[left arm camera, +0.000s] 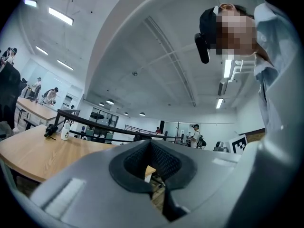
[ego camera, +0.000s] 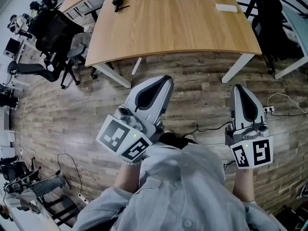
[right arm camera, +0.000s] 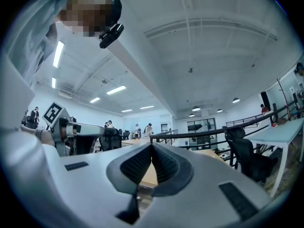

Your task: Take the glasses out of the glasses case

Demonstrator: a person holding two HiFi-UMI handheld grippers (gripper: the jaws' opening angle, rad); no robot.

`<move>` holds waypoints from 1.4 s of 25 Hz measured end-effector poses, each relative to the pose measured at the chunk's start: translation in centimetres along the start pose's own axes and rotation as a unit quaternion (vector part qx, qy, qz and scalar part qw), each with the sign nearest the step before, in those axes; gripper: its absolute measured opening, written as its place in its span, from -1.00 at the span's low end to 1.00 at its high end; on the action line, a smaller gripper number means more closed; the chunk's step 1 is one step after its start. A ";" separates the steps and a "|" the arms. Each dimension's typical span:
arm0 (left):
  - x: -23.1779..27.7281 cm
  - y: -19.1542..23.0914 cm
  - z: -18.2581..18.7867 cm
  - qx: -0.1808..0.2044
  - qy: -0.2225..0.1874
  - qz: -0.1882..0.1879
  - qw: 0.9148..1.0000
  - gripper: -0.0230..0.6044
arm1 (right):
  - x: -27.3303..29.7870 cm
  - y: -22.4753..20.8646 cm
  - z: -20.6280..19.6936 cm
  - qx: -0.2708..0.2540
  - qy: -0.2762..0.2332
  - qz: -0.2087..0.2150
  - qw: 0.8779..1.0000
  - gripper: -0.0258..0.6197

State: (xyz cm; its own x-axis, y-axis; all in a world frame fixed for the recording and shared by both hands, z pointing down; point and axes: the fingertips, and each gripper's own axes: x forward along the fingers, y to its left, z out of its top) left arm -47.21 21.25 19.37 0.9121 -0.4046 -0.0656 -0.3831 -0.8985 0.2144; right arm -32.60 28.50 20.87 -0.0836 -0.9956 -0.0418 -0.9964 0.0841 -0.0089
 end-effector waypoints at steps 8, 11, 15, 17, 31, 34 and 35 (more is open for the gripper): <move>1.6 -4.5 -1.0 0.009 -0.002 -0.020 1.000 -0.92 | -4.7 -2.7 0.2 -0.009 -0.009 -0.022 1.000 -0.92; 2.2 -5.8 -1.3 0.010 0.001 -0.031 0.999 -0.92 | -6.2 -3.6 0.3 -0.009 -0.011 -0.037 0.999 -0.92; 3.5 -7.3 -1.4 0.008 0.005 -0.053 0.999 -0.92 | -8.2 -4.8 0.7 -0.010 -0.015 -0.060 0.998 -0.92; 4.6 -8.3 -1.3 0.002 0.000 -0.071 0.997 -0.92 | -9.4 -5.6 0.9 -0.014 -0.017 -0.075 0.997 -0.92; 10.5 -12.4 -2.8 0.001 0.014 -0.169 0.985 -0.92 | -13.7 -10.3 -0.2 -0.014 -0.016 -0.176 0.984 -0.92; 12.5 -12.6 -3.4 -0.001 0.017 -0.183 0.983 -0.92 | -13.5 -11.6 -0.6 -0.017 -0.011 -0.186 0.982 -0.92; 13.3 -12.6 -3.6 -0.002 0.018 -0.187 0.982 -0.92 | -13.5 -12.2 -0.7 -0.020 -0.009 -0.189 0.982 -0.92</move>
State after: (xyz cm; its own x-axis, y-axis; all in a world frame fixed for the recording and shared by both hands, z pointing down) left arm -29.69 27.83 19.32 0.9936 -0.0407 -0.1056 -0.0205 -0.9825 0.1852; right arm -19.37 40.84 22.24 0.2930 -0.9542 -0.0610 -0.9557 -0.2942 0.0124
